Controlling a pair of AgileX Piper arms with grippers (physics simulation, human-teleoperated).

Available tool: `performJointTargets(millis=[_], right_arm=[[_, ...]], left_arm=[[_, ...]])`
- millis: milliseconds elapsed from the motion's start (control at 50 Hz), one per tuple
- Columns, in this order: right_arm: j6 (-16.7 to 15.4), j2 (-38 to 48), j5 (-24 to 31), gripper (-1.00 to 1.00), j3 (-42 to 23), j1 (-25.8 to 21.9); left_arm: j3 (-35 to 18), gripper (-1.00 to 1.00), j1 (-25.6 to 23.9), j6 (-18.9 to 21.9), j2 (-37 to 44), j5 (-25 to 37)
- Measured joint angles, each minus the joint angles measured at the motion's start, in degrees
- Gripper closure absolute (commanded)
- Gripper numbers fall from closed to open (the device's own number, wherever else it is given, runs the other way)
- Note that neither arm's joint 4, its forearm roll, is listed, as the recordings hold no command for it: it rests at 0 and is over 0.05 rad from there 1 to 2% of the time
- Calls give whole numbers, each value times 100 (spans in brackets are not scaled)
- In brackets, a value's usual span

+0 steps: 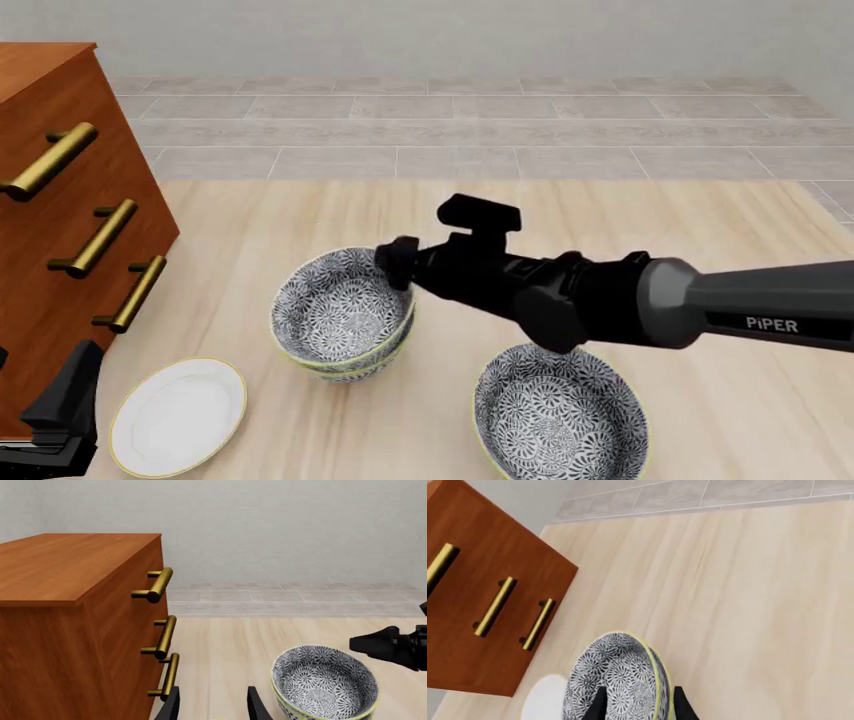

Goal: Stack the bowl at the front on the bowl in the middle.

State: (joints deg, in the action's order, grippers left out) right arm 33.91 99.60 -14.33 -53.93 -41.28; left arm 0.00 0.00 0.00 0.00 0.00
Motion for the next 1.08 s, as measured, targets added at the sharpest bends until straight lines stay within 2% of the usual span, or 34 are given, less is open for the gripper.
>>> performJointTargets(millis=[460,1080], right_arm=[[-139,-358,270,-100,-46,72],[-609,-2502,1186,-100,747,243]], left_arm=[[0,-100,0,0,0,0],[0,-100,0,0,0,0]])
